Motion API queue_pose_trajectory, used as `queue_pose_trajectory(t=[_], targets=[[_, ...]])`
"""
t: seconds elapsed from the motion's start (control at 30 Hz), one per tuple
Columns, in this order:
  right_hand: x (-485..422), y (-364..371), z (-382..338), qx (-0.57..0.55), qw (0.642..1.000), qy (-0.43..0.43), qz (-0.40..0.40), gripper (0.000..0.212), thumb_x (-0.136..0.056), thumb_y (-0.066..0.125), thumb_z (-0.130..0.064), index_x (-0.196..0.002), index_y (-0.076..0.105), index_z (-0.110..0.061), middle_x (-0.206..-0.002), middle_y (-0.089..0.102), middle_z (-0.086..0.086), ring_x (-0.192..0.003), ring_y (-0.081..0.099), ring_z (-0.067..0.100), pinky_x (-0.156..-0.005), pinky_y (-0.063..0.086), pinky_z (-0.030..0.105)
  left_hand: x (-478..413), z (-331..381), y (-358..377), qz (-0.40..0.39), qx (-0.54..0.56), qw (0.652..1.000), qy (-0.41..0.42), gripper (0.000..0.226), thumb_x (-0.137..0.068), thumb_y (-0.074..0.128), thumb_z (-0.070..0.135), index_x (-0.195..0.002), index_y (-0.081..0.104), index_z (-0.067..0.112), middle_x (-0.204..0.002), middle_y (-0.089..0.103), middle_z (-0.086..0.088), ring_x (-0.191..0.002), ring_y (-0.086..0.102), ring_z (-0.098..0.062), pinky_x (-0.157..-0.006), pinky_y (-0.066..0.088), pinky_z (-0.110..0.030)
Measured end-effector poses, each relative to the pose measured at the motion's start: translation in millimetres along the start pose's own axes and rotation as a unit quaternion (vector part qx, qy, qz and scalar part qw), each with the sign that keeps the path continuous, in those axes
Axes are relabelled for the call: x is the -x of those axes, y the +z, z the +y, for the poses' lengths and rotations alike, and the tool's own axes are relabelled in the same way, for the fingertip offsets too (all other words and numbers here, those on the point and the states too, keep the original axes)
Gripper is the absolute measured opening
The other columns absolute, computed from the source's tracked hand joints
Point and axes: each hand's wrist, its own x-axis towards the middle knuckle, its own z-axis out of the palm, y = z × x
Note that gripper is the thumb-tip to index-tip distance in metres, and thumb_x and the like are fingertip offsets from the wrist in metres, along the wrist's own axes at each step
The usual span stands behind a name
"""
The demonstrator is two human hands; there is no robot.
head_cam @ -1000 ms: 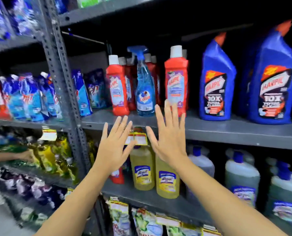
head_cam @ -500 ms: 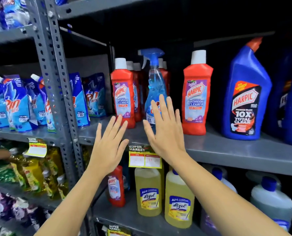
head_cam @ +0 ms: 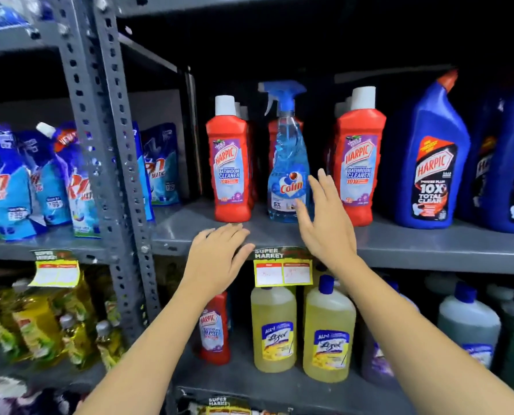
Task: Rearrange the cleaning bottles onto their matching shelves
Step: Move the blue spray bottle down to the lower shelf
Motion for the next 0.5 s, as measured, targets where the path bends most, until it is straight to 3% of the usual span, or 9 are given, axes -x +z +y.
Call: queue_pose_trajectory(t=[0.2, 0.37, 0.5], targets=[[-24.1, -6.0, -9.4, -0.023, 1.000, -0.010, -0.004, 0.063, -0.096, 0.054, -0.021, -0.153, 0.028, -0.016, -0.163, 0.018, -0.001, -0.147, 0.022, 0.013, -0.106, 0.024, 0.020, 3.8, 0.3, 2.2, 0.037, 0.006, 0.999, -0.003, 0.043, -0.096, 0.038, 0.042, -0.113, 0.068, 0.015, -0.117, 0.070, -0.003, -0.114, 0.062, -0.022, -0.093, 0.045, -0.042], [-73.4, 3.8, -23.9, -0.059, 0.993, 0.099, -0.032, 0.095, -0.086, 0.071, -0.030, -0.156, 0.008, -0.014, -0.161, 0.018, 0.011, -0.145, 0.028, 0.028, -0.113, 0.031, 0.040, 2.9, -5.2, 3.8, 0.036, 0.010, 0.999, 0.005, 0.043, -0.097, 0.038, 0.044, -0.113, 0.067, 0.017, -0.118, 0.070, -0.003, -0.113, 0.062, -0.022, -0.092, 0.045, -0.042], [-88.6, 18.1, -10.9, -0.109, 0.968, 0.214, -0.073, 0.112, -0.075, 0.083, -0.032, -0.155, 0.008, -0.012, -0.154, 0.033, 0.016, -0.136, 0.042, 0.032, -0.108, 0.040, 0.043, 3.0, -5.7, 3.7, 0.030, 0.018, 0.999, -0.003, 0.043, -0.097, 0.037, 0.045, -0.113, 0.067, 0.018, -0.119, 0.069, -0.003, -0.114, 0.062, -0.021, -0.093, 0.045, -0.042]])
